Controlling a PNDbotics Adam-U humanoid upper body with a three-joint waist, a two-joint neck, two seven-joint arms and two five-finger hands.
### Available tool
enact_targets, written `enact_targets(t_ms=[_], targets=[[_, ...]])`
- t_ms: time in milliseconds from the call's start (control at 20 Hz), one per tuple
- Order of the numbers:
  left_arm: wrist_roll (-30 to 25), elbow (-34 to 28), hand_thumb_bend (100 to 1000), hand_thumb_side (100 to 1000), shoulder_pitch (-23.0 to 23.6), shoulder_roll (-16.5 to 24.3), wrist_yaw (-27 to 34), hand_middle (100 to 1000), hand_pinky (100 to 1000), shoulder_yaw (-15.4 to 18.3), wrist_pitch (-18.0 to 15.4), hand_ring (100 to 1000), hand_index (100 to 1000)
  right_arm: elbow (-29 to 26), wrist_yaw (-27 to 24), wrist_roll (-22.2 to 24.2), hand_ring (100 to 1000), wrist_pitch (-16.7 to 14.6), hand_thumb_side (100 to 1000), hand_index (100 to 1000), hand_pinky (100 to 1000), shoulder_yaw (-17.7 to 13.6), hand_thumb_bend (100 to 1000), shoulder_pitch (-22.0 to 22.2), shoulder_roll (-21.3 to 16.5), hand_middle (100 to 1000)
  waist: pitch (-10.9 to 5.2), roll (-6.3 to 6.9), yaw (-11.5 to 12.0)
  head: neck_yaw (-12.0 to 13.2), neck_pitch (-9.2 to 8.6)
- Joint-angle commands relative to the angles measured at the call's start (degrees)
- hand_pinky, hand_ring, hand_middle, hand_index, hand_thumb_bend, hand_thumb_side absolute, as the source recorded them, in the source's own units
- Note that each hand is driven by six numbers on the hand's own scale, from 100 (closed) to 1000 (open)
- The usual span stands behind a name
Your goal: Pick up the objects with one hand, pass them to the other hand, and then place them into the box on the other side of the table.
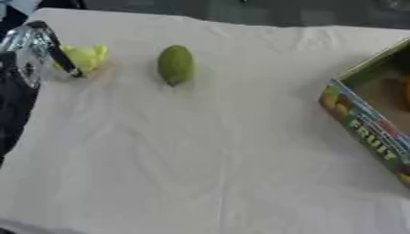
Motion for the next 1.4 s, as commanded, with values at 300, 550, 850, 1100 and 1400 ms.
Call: enact_targets(t_ms=[300,550,850,1100,1400], targets=[[1.48,0.84,420,100,-1.58,-0.5,2.1,683,694,0.92,0.11,725,743,-1.22,0.42,0.15,908,0.72,262,1000,1000,0.23,100,-1.0,-0.46,973,-0.67,-0.06,-0.73,0.59,-0.49],[5.19,-0.56,210,100,-1.38,-0.17,-0.06,528,581,0.35,0.82,587,505,-1.22,0.74,0.22,907,0.87,259,1000,1000,0.3,100,-0.55,-0.56,973,-0.89,0.0,-0.5,-0.33,-0.16],[9.01,-11.27,265,100,0.69,3.13,3.27,465,475,-3.33,-2.49,525,482,-1.22,0.28,-0.3,907,0.38,283,1000,1000,-0.46,100,0.2,-1.32,972,-1.65,0.34,0.35,-2.13,0.61],[9.02,-31.84,244,100,7.98,7.06,16.41,476,434,-8.17,-4.99,508,480,-1.22,-1.86,-1.46,907,-1.26,320,1000,1000,-2.01,100,0.24,-3.18,968,-2.56,0.8,1.17,-4.67,1.53],[7.79,-48.95,222,100,15.76,8.27,26.02,473,417,-13.18,-2.85,502,481,-1.22,-4.08,-1.12,907,-3.7,347,996,1000,-2.32,100,-1.38,-6.51,960,-3.55,1.09,1.27,-6.77,1.27]])
